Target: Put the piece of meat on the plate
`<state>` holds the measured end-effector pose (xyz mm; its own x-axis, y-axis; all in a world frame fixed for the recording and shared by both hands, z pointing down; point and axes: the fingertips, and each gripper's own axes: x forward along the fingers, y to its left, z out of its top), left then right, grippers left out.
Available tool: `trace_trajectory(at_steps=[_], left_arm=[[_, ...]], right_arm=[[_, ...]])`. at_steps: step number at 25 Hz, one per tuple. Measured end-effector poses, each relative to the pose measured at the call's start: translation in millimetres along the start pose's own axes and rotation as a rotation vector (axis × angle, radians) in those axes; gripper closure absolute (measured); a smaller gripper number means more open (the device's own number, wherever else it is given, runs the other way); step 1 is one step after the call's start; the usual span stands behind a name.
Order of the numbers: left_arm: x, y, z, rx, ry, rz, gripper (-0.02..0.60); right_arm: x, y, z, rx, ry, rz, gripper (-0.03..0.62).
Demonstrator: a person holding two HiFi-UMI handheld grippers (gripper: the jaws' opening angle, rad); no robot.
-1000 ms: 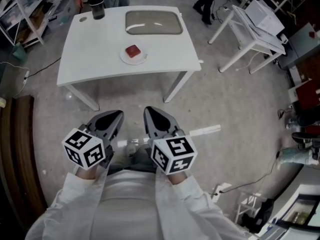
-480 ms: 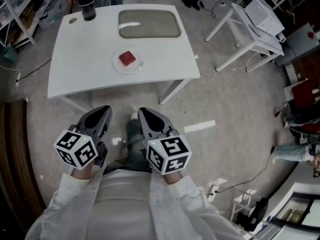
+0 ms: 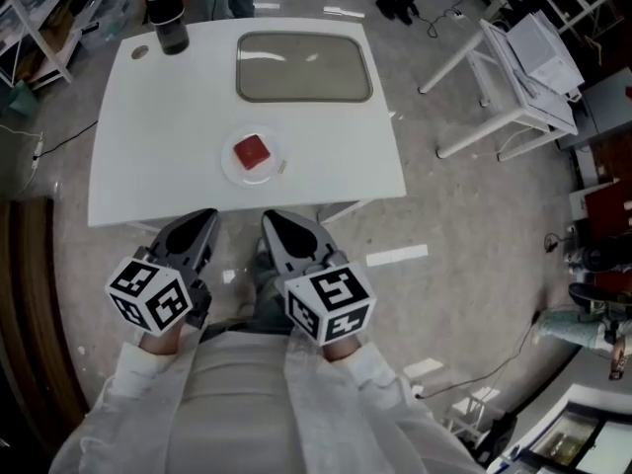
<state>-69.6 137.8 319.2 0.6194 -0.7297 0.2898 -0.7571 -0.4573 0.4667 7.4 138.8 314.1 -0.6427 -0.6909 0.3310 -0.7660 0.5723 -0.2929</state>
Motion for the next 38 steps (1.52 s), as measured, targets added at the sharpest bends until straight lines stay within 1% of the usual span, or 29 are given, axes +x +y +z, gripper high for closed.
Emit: trace_trajectory(at_steps=[6, 8, 11, 16, 19, 24, 29, 34, 38], left_arm=[[52, 23, 31, 0.004, -0.001, 0.051, 0.572], [67, 33, 42, 0.009, -0.012, 0.08, 0.572], [82, 44, 53, -0.007, -0.036, 0.121, 0.572], [98, 52, 52, -0.036, -0.025, 0.157, 0.572], [102, 58, 47, -0.043, -0.006, 0.168, 0.571], [109, 66, 50, -0.056, -0.005, 0.182, 0.571], [115, 67, 48, -0.039, 0.036, 0.157, 0.571], [115, 64, 50, -0.056, 0.071, 0.097, 0.571], [113, 59, 52, -0.072, 0.089, 0.041, 0.572]], right_arm=[[41, -53, 31, 0.014, 0.017, 0.022, 0.579], [54, -72, 36, 0.014, 0.035, 0.018, 0.579], [69, -89, 41, -0.002, 0.064, 0.037, 0.579], [81, -104, 37, -0.015, 0.108, 0.066, 0.579], [83, -110, 33, -0.006, 0.121, 0.066, 0.579], [86, -119, 24, 0.0, 0.154, 0.051, 0.579], [86, -127, 19, 0.02, 0.159, 0.01, 0.579], [87, -124, 27, 0.038, 0.149, -0.026, 0.579], [87, -121, 24, 0.057, 0.156, -0.042, 0.579]])
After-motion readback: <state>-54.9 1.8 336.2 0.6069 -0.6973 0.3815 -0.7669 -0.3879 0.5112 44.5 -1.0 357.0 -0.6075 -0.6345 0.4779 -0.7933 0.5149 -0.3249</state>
